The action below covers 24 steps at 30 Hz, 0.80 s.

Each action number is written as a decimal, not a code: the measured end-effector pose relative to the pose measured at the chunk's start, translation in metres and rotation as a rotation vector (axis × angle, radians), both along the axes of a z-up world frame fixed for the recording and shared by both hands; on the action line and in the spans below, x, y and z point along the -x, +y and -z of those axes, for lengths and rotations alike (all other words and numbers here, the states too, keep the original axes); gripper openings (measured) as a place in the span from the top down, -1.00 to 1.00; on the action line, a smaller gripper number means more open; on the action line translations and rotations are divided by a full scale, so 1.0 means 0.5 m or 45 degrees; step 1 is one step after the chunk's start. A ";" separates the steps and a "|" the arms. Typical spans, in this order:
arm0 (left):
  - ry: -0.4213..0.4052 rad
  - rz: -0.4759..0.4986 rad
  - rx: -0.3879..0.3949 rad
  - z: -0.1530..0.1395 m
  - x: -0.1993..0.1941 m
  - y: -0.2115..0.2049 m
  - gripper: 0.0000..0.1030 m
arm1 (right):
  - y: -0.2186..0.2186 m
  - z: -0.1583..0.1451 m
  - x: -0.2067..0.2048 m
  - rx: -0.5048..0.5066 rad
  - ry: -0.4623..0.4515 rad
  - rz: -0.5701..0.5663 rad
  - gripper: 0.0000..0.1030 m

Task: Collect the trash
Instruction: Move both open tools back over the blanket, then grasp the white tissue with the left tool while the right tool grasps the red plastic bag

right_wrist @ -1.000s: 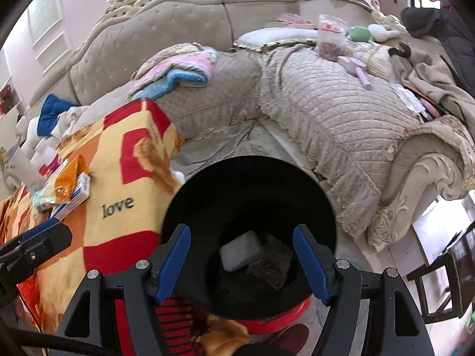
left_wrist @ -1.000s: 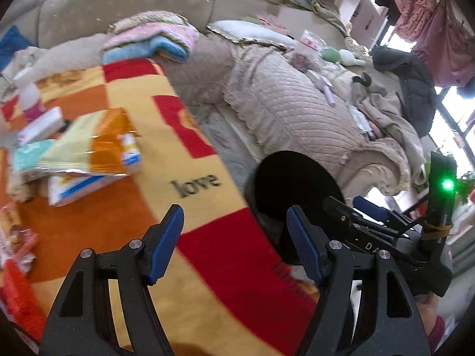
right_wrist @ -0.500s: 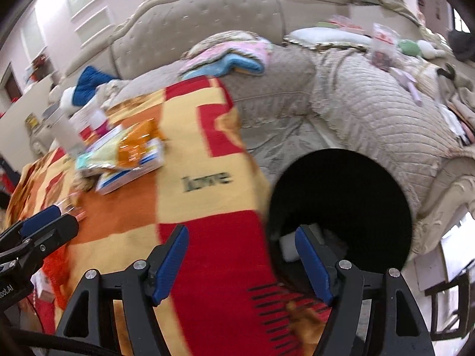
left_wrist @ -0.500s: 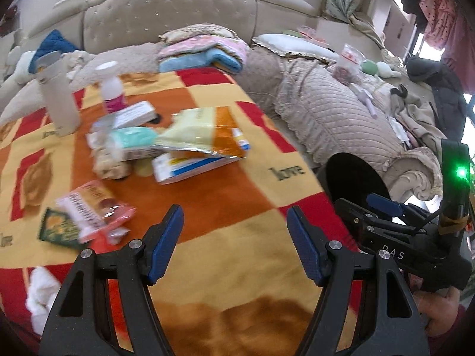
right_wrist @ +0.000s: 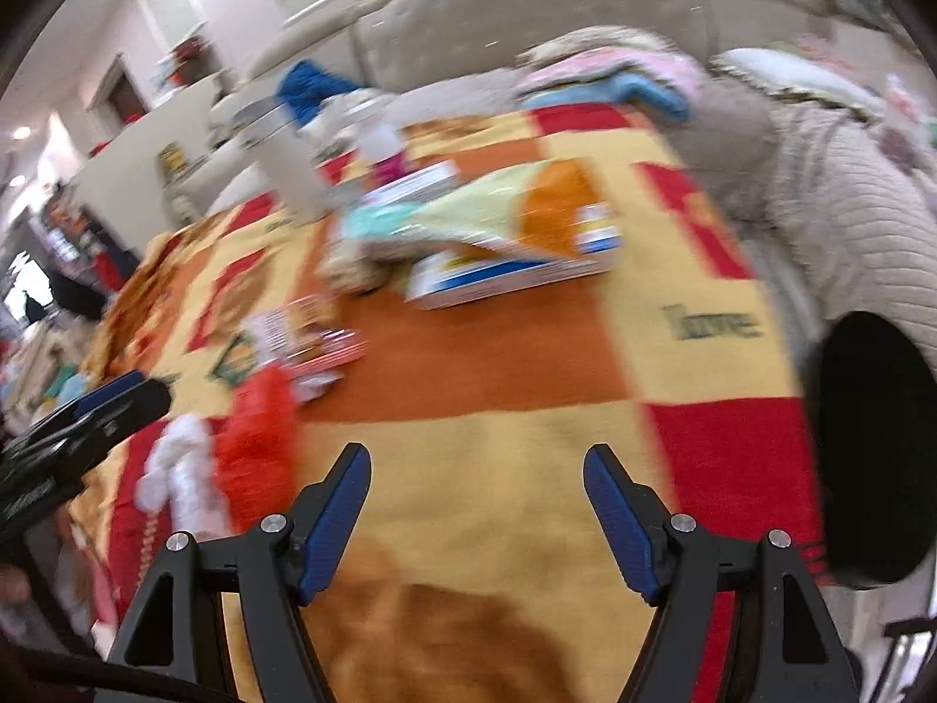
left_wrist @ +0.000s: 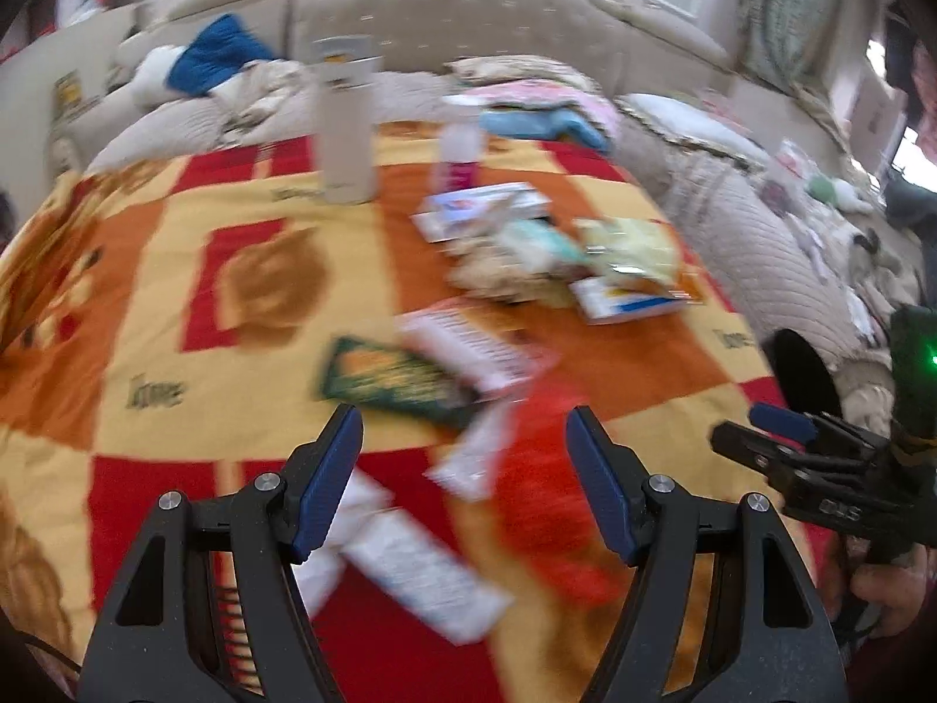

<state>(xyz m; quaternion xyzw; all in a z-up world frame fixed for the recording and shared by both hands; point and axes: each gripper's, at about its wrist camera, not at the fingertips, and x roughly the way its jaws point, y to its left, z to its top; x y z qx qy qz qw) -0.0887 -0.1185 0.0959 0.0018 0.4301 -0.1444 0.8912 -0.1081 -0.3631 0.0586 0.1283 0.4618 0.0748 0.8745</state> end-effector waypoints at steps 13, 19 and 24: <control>0.146 -0.049 0.047 0.076 0.023 0.168 -0.38 | 0.191 0.021 -0.046 -0.134 0.043 -0.277 -0.42; 0.233 0.008 0.067 0.135 0.007 0.155 -0.36 | 0.223 0.056 -0.052 -0.137 0.036 -0.321 0.21; 0.257 0.017 0.155 0.134 -0.005 0.155 0.41 | 0.197 0.031 -0.040 -0.133 -0.035 -0.309 0.27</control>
